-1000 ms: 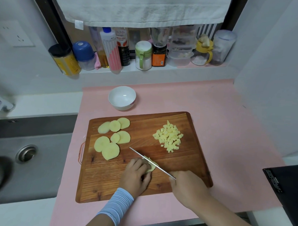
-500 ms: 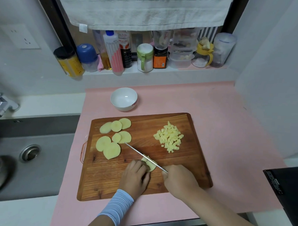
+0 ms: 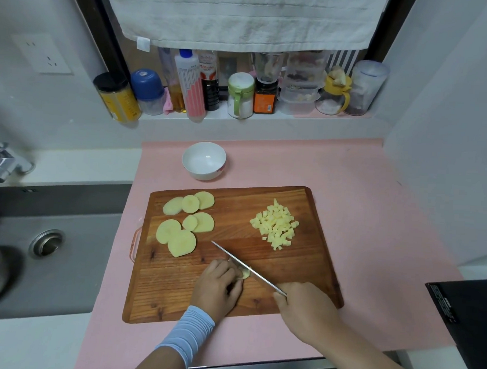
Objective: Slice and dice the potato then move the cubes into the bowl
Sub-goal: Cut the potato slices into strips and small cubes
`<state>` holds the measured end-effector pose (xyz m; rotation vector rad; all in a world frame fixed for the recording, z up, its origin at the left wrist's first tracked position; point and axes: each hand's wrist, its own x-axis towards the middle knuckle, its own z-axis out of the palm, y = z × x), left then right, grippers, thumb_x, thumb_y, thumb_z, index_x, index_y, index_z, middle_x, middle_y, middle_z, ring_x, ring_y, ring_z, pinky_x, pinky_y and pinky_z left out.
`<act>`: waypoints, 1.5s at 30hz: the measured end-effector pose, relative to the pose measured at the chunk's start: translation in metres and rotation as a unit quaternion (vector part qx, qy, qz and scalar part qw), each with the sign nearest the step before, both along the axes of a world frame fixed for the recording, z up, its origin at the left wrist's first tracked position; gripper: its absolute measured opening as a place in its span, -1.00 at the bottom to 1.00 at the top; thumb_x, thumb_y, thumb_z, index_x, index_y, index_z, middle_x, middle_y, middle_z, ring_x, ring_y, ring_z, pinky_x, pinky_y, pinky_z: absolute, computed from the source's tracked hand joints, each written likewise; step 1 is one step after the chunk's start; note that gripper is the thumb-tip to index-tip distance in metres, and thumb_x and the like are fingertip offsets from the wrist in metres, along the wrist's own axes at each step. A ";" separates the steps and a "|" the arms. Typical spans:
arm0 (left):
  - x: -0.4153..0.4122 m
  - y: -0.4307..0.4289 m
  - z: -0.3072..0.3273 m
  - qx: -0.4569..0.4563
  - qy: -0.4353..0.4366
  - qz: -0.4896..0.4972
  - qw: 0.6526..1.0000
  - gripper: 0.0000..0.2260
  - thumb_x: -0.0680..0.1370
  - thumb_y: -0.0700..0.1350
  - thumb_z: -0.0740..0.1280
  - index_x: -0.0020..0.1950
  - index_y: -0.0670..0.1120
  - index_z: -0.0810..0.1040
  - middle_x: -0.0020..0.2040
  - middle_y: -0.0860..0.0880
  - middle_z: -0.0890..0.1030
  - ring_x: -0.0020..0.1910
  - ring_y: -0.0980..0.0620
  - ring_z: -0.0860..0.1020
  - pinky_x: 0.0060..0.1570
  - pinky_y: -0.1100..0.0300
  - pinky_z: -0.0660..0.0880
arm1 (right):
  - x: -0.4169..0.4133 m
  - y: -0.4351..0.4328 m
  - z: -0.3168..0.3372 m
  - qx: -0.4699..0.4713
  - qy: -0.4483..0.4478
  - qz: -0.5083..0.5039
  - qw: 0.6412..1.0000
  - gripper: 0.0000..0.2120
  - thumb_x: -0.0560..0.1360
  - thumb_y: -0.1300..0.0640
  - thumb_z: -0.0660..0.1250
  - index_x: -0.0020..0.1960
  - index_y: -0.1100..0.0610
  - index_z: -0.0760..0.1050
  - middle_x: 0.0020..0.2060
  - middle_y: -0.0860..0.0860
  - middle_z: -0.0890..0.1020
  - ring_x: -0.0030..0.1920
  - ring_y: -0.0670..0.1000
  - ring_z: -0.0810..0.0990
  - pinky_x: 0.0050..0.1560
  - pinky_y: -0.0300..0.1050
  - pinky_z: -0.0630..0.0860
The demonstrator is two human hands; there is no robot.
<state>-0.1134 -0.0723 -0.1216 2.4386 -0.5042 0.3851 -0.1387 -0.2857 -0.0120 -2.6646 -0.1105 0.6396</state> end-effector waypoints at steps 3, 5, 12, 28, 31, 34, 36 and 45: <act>0.001 0.000 0.001 -0.005 -0.005 -0.001 1.000 -0.89 0.42 -0.21 0.51 -0.18 -0.06 0.61 -0.15 0.08 0.58 -0.11 0.04 0.49 -0.01 0.35 0.38 | 0.003 0.001 -0.002 -0.002 0.021 -0.014 1.000 -0.74 0.67 -0.10 0.17 -0.18 -0.15 0.47 -0.31 -0.18 0.57 -0.26 -0.08 0.61 -0.20 -0.21 0.57; 0.001 0.000 0.002 -0.007 -0.006 0.004 1.000 -0.89 0.41 -0.21 0.51 -0.19 -0.06 0.61 -0.15 0.08 0.58 -0.12 0.05 0.48 -0.02 0.35 0.38 | 0.005 0.006 -0.002 0.000 0.032 -0.018 0.999 -0.69 0.67 -0.09 0.16 -0.23 -0.13 0.44 -0.29 -0.16 0.58 -0.26 -0.08 0.61 -0.16 -0.20 0.59; 0.002 -0.001 0.000 -0.006 -0.016 0.004 1.000 -0.91 0.43 -0.17 0.49 -0.18 -0.06 0.60 -0.13 0.07 0.58 -0.12 0.02 0.51 -0.07 0.24 0.46 | 0.023 0.027 -0.007 -0.011 0.030 -0.043 0.999 -0.79 0.64 -0.03 0.20 -0.14 -0.03 0.49 -0.19 -0.06 0.62 -0.19 0.00 0.61 -0.17 -0.10 0.56; -0.006 0.004 -0.004 0.000 -0.013 0.008 1.000 -0.97 0.51 -0.18 0.45 -0.11 -0.08 0.62 -0.11 0.06 0.56 -0.08 -0.01 0.49 -0.04 0.17 0.49 | 0.009 0.017 0.008 -0.012 -0.006 0.003 1.000 -0.71 0.66 -0.07 0.15 -0.09 -0.02 0.58 -0.22 -0.10 0.63 -0.20 -0.04 0.62 -0.12 -0.01 0.63; -0.005 0.004 -0.003 -0.006 -0.014 0.001 1.000 -0.95 0.50 -0.20 0.46 -0.12 -0.07 0.62 -0.12 0.05 0.56 -0.09 0.00 0.49 -0.01 0.20 0.47 | 0.001 0.009 0.008 -0.014 0.003 0.009 1.000 -0.69 0.67 -0.09 0.14 -0.14 -0.06 0.55 -0.26 -0.11 0.61 -0.23 -0.05 0.61 -0.20 -0.10 0.57; -0.005 0.005 -0.003 -0.009 -0.012 -0.002 1.000 -0.95 0.50 -0.19 0.45 -0.12 -0.07 0.62 -0.12 0.06 0.56 -0.08 0.00 0.50 0.03 0.22 0.46 | 0.000 0.003 0.004 -0.013 0.025 -0.004 1.000 -0.65 0.67 -0.11 0.15 -0.27 -0.10 0.42 -0.33 -0.13 0.56 -0.28 -0.08 0.58 -0.32 -0.21 0.41; -0.004 0.005 -0.004 -0.013 -0.009 -0.001 1.000 -0.96 0.50 -0.19 0.45 -0.12 -0.07 0.62 -0.12 0.06 0.57 -0.07 0.01 0.50 0.04 0.26 0.44 | 0.001 0.004 0.003 -0.012 0.037 -0.013 0.999 -0.67 0.67 -0.11 0.16 -0.25 -0.10 0.44 -0.31 -0.14 0.57 -0.27 -0.08 0.60 -0.28 -0.21 0.48; -0.004 0.005 -0.005 -0.020 -0.015 0.001 1.000 -0.96 0.49 -0.20 0.46 -0.12 -0.08 0.64 -0.10 0.05 0.59 -0.04 0.04 0.48 0.13 0.37 0.34 | 0.025 0.045 -0.010 -0.005 0.045 -0.037 0.998 -0.77 0.62 -0.02 0.20 -0.07 0.04 0.57 -0.15 -0.02 0.64 -0.16 0.07 0.60 -0.16 -0.08 0.53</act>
